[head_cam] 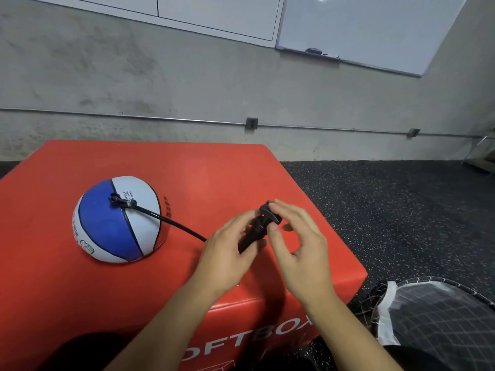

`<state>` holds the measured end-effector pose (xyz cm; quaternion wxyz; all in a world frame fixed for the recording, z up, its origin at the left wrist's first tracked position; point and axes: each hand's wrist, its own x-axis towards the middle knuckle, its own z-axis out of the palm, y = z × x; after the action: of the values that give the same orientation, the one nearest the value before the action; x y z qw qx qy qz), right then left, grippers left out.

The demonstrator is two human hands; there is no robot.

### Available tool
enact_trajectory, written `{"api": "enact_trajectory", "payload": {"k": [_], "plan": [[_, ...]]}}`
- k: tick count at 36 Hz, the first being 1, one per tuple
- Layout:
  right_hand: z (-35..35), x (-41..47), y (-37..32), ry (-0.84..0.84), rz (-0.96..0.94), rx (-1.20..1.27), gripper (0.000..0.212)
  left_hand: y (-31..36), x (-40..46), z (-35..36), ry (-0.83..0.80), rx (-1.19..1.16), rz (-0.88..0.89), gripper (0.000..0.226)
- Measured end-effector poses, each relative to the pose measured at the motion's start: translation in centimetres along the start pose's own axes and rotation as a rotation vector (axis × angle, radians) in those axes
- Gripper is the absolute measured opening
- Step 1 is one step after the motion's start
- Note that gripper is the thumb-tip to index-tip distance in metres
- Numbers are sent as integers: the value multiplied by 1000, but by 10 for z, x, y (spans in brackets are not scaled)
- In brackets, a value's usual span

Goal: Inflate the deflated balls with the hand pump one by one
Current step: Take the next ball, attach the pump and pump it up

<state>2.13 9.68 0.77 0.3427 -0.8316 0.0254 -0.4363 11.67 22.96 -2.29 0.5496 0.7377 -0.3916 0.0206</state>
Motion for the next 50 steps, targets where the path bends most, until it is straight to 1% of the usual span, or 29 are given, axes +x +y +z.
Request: {"api": "enact_trajectory", "payload": {"k": [6,8,11,15,17,20,23,27,31,37,46,50], "plan": [[-14,4,-3,57,-7,-16,29,-6,0,6,-15,92,-12,58],[-23,11,-6,143,0,-13,29,-6,0,9,-30,114,-15,58],[-41,21,-2,269,28,47,35,-3,-1,12,-66,143,-5,57],[-66,27,7,409,95,110,32,1,-2,15,-97,200,24,58],[-75,28,10,449,140,123,31,2,-2,16,-104,219,31,58],[-77,27,10,422,119,90,31,1,-2,16,-104,206,33,57],[-73,26,7,388,86,81,35,-1,-2,15,-93,170,21,58],[-68,24,7,338,67,52,39,-1,-1,11,-58,78,-1,65],[-58,22,5,278,36,14,41,1,2,6,-20,27,-6,67],[-35,15,-4,195,-35,-13,46,0,3,4,-16,-8,-7,67],[-10,4,5,32,-8,-32,47,1,1,0,-9,9,-1,63],[-3,2,6,-21,-4,-27,44,2,0,-2,-2,18,4,61]]}}
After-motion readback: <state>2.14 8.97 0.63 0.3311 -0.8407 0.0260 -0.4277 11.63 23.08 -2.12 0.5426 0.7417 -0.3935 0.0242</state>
